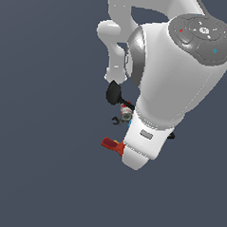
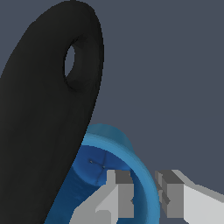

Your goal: Pick up a designated object from a clutter of objects.

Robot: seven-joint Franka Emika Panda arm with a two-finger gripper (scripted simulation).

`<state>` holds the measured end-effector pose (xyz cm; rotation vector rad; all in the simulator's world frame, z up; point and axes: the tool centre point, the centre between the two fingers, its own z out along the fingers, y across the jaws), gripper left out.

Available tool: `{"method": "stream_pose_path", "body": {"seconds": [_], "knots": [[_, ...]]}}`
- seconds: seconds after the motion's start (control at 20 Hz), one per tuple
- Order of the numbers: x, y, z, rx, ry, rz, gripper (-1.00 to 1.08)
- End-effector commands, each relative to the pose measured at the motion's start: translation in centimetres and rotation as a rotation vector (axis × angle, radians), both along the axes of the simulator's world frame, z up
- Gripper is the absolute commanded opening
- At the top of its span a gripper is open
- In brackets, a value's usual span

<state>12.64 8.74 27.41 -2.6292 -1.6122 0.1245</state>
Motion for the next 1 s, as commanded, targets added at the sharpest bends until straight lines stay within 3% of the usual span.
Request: {"method": "stream_pose_path", "body": {"seconds": [0.0,0.5,0.95], "knots": [[0.0,-1.2,2.9,0.001,-0.003,0.000,-1.00],[0.2,-5.6,12.2,0.000,-0.003,0.000,-1.00],[0.5,-8.1,17.5,0.000,-0.003,-0.001,-1.00]]}}
